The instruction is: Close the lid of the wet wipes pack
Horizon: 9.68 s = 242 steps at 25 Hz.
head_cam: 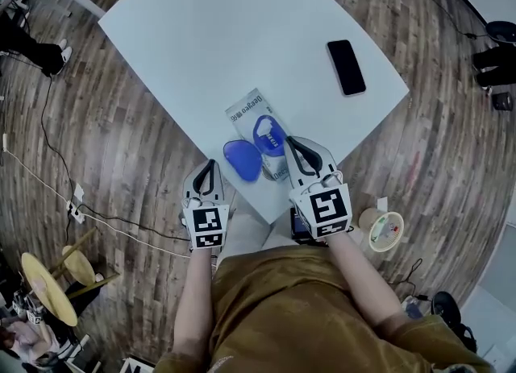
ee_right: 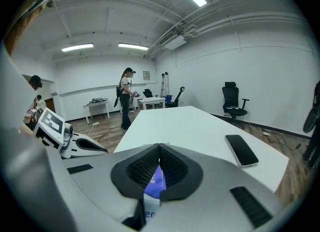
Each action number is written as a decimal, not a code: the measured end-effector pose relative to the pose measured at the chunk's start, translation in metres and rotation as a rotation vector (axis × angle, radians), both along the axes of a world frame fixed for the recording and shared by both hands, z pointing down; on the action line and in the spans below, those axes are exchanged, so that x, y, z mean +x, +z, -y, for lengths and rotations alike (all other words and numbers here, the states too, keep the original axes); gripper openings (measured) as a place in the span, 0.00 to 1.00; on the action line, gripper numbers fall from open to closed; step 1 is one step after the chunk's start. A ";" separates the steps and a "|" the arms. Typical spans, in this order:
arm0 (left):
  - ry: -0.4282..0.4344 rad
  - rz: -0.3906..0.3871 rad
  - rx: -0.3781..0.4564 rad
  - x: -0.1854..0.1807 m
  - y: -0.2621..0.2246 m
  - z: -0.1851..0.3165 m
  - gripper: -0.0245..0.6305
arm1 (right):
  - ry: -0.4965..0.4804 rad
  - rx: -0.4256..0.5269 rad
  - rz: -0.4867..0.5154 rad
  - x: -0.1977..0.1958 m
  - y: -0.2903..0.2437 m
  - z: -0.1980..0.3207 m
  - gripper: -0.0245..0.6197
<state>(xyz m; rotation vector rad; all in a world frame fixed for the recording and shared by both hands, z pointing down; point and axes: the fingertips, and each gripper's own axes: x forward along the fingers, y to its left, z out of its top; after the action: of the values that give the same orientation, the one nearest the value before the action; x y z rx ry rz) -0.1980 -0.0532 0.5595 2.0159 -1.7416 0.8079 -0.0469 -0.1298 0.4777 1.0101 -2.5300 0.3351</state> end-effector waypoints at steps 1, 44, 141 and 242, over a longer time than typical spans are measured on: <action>0.007 0.001 -0.004 0.001 0.001 0.000 0.05 | -0.002 -0.002 -0.002 0.000 0.001 0.000 0.05; 0.116 -0.066 0.007 0.046 -0.014 0.023 0.05 | 0.058 -0.019 -0.006 0.035 0.008 0.004 0.05; 0.324 -0.174 0.025 0.092 -0.024 0.094 0.05 | -0.034 -0.099 0.020 -0.002 0.038 -0.009 0.05; 0.209 -0.086 0.292 0.098 -0.148 0.058 0.05 | 0.010 0.168 -0.026 0.048 -0.067 -0.008 0.05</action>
<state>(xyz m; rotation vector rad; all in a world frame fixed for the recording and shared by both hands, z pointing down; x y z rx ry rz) -0.1003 -0.1112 0.4119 2.4172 -1.7026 0.5395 0.0010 -0.1220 0.4104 1.0813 -2.5643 0.1130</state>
